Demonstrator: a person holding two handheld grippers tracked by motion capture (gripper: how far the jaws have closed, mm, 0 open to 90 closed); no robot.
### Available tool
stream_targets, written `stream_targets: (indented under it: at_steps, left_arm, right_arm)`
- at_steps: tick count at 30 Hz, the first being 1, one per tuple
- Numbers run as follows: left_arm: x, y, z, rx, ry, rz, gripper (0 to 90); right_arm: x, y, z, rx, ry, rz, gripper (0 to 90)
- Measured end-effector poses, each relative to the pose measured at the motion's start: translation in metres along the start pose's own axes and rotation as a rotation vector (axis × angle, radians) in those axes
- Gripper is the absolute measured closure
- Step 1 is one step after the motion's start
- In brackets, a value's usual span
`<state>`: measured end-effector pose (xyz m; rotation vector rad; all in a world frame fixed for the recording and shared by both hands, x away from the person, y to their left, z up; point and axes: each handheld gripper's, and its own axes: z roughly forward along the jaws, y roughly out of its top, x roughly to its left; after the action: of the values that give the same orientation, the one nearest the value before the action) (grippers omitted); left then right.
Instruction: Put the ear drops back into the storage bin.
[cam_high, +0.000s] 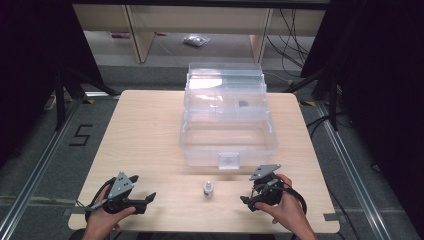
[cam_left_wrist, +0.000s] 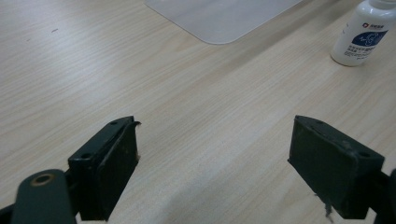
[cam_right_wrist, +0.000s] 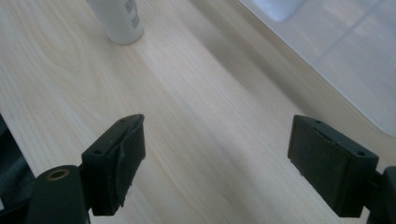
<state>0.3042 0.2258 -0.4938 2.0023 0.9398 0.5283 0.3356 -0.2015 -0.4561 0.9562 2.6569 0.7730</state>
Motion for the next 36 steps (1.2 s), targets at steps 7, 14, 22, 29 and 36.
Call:
stream_targets:
  at_steps: [7, 14, 22, 29, 36]
  left_arm:
    - [0.001, 0.000, 0.000, 0.006, 0.002, 0.005, 15.1]
    - [0.000, 0.000, -0.001, 0.000, 0.001, -0.002, 15.1]
    - [0.000, 0.000, 0.001, -0.008, -0.004, -0.004, 15.1]
    - [0.001, -0.001, 0.001, -0.008, -0.006, 0.000, 15.1]
    - [0.001, 0.000, 0.000, 0.001, 0.001, 0.004, 15.1]
  right_arm:
    - [0.014, 0.028, 0.003, 0.014, 0.030, -0.098, 21.7]
    - [0.024, 0.044, 0.012, 0.041, 0.076, -0.168, 22.8]
    - [0.029, 0.051, 0.017, 0.055, 0.090, -0.199, 24.0]
    - [0.035, 0.066, 0.027, 0.073, 0.109, -0.240, 26.0]
    - [0.042, 0.076, 0.037, 0.090, 0.123, -0.268, 27.6]
